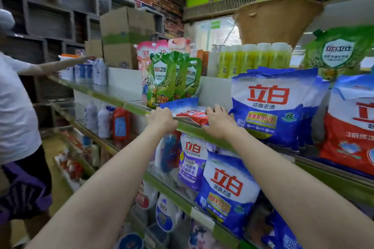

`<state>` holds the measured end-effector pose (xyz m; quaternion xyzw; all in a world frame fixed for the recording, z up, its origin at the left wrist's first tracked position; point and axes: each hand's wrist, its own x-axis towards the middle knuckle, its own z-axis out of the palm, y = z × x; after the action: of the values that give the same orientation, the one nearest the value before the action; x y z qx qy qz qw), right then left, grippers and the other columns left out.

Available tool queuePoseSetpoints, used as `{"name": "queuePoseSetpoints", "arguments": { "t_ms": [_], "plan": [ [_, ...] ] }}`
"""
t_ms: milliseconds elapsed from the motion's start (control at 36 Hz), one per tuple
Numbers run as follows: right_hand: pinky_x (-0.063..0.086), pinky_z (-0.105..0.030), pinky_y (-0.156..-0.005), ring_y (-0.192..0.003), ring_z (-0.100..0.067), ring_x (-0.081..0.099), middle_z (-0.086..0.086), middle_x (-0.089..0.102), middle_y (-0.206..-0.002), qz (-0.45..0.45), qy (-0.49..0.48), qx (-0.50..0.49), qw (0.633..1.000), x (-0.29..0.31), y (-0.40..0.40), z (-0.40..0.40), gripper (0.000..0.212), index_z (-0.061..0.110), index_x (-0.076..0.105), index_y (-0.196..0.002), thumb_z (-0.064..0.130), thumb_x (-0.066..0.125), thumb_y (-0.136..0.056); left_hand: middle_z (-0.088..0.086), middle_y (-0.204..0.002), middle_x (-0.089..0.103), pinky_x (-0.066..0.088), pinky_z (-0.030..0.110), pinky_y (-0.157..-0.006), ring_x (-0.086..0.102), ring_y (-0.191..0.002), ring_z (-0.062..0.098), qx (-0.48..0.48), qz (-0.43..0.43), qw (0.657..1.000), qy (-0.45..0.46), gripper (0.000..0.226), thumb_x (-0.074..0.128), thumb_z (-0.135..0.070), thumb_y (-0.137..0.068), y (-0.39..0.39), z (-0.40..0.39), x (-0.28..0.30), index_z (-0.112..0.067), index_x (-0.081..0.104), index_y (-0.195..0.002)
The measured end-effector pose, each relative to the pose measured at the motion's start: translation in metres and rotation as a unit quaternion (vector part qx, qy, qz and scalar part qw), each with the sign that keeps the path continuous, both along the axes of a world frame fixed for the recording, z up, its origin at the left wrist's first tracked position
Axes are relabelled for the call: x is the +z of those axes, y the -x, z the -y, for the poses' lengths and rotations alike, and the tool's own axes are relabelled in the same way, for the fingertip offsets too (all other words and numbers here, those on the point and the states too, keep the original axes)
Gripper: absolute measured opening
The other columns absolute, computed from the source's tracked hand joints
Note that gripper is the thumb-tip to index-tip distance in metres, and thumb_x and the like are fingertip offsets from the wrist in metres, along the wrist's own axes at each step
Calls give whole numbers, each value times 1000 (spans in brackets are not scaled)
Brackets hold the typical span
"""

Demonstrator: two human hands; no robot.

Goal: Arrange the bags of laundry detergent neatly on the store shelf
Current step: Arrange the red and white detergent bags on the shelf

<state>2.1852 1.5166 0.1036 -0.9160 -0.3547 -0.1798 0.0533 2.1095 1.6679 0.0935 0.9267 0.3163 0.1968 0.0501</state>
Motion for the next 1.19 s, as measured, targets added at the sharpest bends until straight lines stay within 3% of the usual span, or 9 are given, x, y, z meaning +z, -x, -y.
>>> {"name": "queuePoseSetpoints", "arguments": {
  "t_ms": [194,361,528,639,806,889,1028,1111,1194],
  "plan": [
    [33,-48,-104,-133,-32,28,-14,31,-143,-33,-1,-27,999,-4,-26,2,51,10,30,-139,29,48,-95,18,-129,56,41,42,-101,49,-120,35,-36,2,999,38,60,34,-53,-95,-46,-1,-15,-4,59,-118],
    [34,-45,-105,-132,-31,30,-13,33,-141,-52,-8,-62,997,-5,-48,2,45,11,34,-137,25,45,-96,27,-155,5,7,47,-116,0,-143,40,-41,-3,994,105,78,21,-62,-95,-78,0,-21,-2,40,-141],
    [36,-42,-104,-129,-32,36,-16,39,-136,-70,-69,-78,992,-3,-65,3,37,6,42,-131,22,40,-97,30,-146,25,19,41,-111,22,-135,40,-32,54,985,163,79,32,-68,-88,-107,-6,-21,-17,28,-148],
    [37,-41,-105,-126,-34,40,-19,41,-135,-86,-106,-82,987,0,-75,-1,35,5,46,-129,18,38,-97,29,-141,38,28,37,-108,33,-132,41,-74,86,976,183,72,45,-51,-90,-119,-3,-11,-37,10,-151],
    [42,-36,-94,-118,-36,51,-22,51,-131,-134,-131,-98,978,-1,-82,-13,32,4,47,-125,12,36,-97,22,-137,48,30,45,-110,46,-125,39,-153,150,930,298,84,50,-24,-87,-140,6,3,-31,-4,-151],
    [40,-33,-93,-119,-34,50,-22,51,-132,-171,-120,-92,974,-5,-80,-20,34,3,46,-128,7,35,-97,25,-144,33,40,40,-102,50,-118,39,-183,191,904,337,82,47,-9,-86,-143,6,-1,-32,2,-151],
    [40,-35,-101,-122,-31,49,-15,52,-135,-209,-151,-70,964,-6,-76,-29,45,11,49,-134,2,35,-93,35,-148,5,33,32,-107,38,-131,34,-132,262,827,479,98,67,-19,-85,-141,14,4,-26,-5,-151],
    [40,-34,-103,-123,-31,48,-15,49,-138,-227,-168,-71,957,-2,-71,-32,46,13,51,-133,1,35,-92,32,-145,19,39,33,-101,39,-128,39,-55,296,781,548,94,68,-12,-82,-142,7,2,-17,4,-150],
    [40,-28,-94,-120,-30,49,-14,49,-137,-242,-185,-78,949,2,-66,-25,45,14,52,-131,1,34,-92,20,-147,37,35,34,-106,44,-128,36,-105,294,784,537,77,51,-4,-89,-144,5,3,-16,8,-152]
  ]
}}
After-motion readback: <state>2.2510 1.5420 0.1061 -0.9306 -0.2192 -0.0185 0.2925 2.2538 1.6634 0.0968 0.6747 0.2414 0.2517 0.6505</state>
